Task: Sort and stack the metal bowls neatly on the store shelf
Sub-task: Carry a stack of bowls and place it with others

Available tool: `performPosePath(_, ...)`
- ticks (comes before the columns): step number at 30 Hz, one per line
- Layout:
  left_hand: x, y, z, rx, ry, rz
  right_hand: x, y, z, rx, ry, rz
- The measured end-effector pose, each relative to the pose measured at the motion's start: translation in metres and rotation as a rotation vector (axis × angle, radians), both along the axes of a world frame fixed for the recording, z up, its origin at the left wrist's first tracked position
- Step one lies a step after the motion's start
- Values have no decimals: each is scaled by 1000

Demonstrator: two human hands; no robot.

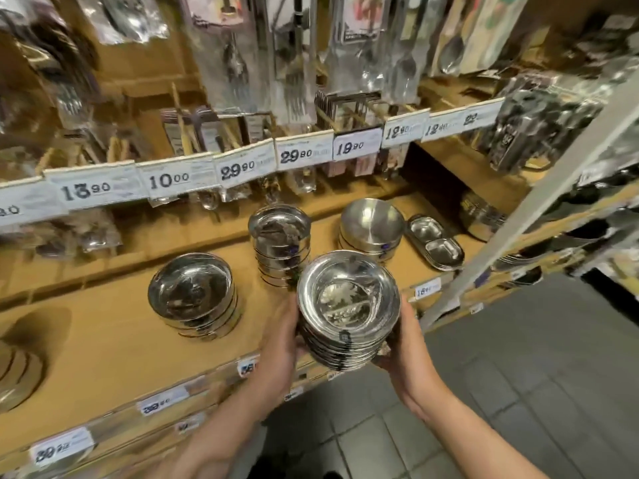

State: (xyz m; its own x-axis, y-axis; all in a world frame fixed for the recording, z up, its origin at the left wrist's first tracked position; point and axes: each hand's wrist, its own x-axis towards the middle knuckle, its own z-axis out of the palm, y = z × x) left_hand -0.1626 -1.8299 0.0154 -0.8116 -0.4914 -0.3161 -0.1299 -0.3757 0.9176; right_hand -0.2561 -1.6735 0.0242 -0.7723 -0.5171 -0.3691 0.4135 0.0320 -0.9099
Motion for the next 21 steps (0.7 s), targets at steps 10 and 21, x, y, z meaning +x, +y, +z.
performPosePath(10,-84,-13,-47,49,-99,102,-83,-23,-42,33,-67,-20)
performPosePath(21,-109,-9,-78,67,-174,267,-140,-42,-83,42,-108,181)
